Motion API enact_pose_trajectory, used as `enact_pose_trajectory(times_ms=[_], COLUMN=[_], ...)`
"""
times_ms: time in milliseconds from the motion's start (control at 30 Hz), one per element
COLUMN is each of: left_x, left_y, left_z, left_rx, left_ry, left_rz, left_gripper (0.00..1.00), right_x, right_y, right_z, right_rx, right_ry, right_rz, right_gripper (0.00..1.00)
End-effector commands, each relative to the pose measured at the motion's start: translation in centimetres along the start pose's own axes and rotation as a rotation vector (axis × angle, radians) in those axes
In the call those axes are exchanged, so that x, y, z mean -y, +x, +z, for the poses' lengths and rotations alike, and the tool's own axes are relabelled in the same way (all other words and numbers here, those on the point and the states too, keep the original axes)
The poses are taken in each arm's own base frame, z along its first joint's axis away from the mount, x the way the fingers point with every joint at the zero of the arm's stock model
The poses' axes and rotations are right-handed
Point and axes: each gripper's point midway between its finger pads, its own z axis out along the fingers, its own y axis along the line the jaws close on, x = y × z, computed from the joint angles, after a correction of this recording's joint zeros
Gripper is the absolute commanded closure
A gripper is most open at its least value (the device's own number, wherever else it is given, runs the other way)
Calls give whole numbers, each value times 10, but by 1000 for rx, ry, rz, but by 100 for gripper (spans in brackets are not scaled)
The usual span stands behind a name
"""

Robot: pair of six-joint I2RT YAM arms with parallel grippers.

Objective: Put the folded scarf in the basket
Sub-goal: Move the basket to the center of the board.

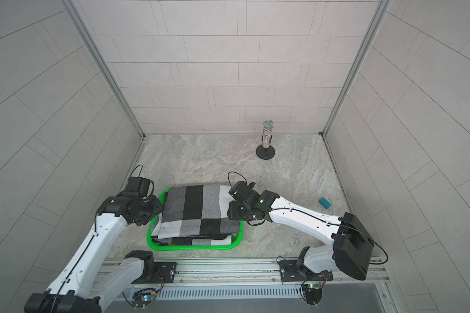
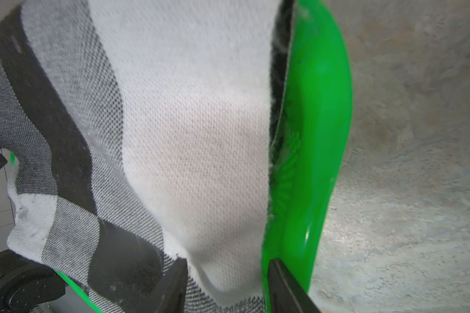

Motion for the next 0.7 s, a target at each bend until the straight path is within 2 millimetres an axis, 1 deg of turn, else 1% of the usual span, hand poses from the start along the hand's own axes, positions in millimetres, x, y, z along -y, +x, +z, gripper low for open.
enact_pose_trajectory(times_ms=[0,67,167,267,367,500,667], left_x=[-5,-4,-1,3,8,18,28], left_y=[-7,-10,-7,-2,-1,1,4], left_z=[-3,-2,6,12,13,14,17], left_rx=[-15,-17,-45,-69,-74,-110,-143], left_ry=[9,14,28,55,83,131,169], left_rz=[-6,-16,-23,-32,-35,-26,-4], left_gripper=[54,54,54,54,54,54,55], right_x=[22,27,36,47,59,80,94], right_y=[-3,-7,-12,-13,-13,-15,-17], right_z=[3,3,1,1,-1,-10,-23], right_rx=[10,23,39,33,31,56,85], right_ry=[90,101,115,126,141,160,170], right_rz=[14,23,46,63,84,128,162], right_gripper=[47,47,47,47,47,47,46])
